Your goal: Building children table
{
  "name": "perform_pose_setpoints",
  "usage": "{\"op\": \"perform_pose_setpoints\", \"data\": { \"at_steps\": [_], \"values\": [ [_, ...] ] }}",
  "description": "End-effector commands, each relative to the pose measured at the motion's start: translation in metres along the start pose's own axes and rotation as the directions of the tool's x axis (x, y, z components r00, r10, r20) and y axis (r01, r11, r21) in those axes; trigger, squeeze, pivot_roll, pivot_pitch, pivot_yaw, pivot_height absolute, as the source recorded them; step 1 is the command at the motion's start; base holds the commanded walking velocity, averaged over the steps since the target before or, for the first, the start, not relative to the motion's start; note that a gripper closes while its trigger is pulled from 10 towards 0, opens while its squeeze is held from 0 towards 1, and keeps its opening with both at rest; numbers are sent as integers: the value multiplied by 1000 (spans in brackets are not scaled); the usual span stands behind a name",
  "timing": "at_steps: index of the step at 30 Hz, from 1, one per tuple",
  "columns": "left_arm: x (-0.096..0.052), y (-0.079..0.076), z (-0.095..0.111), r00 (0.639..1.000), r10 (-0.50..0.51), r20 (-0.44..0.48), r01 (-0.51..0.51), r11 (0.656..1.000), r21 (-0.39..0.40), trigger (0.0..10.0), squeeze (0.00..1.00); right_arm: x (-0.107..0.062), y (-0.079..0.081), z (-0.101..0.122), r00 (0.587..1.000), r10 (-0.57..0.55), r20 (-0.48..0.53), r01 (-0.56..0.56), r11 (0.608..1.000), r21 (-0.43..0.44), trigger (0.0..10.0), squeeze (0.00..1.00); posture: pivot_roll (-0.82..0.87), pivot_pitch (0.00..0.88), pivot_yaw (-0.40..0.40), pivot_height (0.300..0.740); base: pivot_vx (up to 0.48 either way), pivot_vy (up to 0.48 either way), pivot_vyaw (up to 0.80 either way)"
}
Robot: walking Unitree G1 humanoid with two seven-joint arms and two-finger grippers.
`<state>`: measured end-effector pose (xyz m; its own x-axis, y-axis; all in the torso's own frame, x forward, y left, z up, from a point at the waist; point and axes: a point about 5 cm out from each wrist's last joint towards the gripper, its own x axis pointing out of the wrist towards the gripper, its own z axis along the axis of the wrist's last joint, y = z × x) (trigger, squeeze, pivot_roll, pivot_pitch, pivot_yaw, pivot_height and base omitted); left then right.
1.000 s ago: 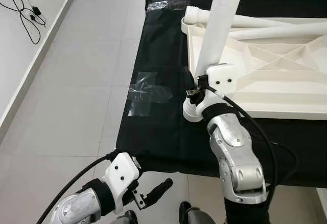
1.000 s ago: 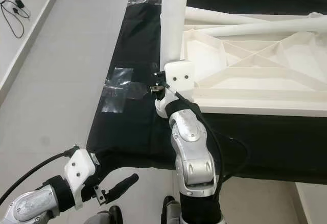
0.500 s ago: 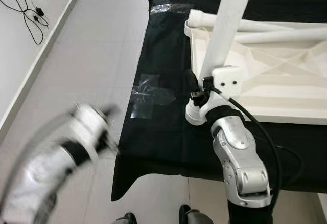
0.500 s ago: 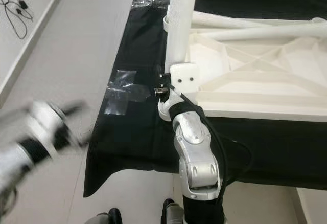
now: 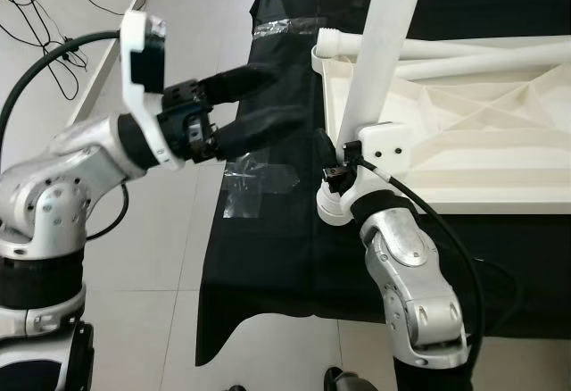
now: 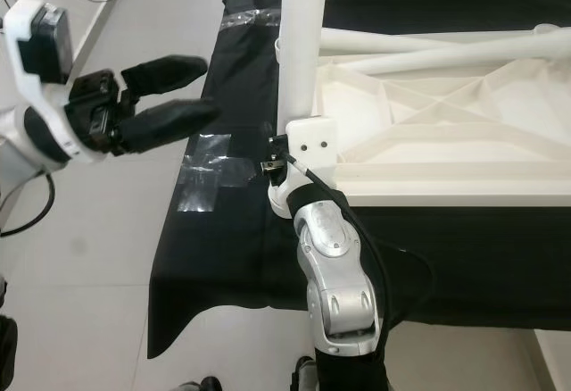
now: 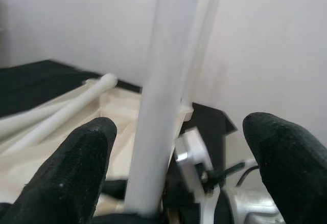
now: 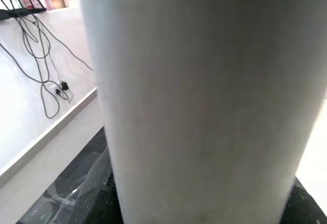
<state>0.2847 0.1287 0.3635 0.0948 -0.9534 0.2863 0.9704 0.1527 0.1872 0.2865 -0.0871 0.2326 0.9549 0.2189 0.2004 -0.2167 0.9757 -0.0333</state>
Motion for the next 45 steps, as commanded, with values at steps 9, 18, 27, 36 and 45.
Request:
{"op": "perform_pose_setpoints", "data": {
  "at_steps": [9, 18, 27, 36, 45],
  "values": [
    [39, 33, 7, 990, -52, -129, 59, 997, 52, 10000, 0, -8, 36, -44, 967, 160, -199, -134, 981, 138, 10000, 0, -53, 260, 136, 740, 0, 0, 0],
    [66, 46, 11, 985, -90, -150, 99, 994, 52, 10000, 0, -11, 56, -35, 951, 277, -136, -264, 959, 105, 10000, 0, -53, 265, 150, 740, 0, 0, 0],
    [74, 35, 15, 958, -247, -144, 252, 968, 17, 10000, 0, -12, 68, -35, 917, 377, -131, -379, 925, 11, 10000, 0, -51, 264, 144, 740, 0, 0, 0],
    [67, 31, 17, 953, -260, -153, 270, 962, 49, 10000, 0, -10, 63, -37, 911, 391, -128, -407, 903, -136, 10000, 0, -47, 263, 136, 740, 0, 0, 0],
    [52, 23, 25, 964, -224, -145, 239, 966, 96, 10000, 0, -3, 47, -42, 918, 363, -158, -394, 878, -271, 10000, 0, -45, 260, 128, 740, 0, 0, 0]
  ]
}}
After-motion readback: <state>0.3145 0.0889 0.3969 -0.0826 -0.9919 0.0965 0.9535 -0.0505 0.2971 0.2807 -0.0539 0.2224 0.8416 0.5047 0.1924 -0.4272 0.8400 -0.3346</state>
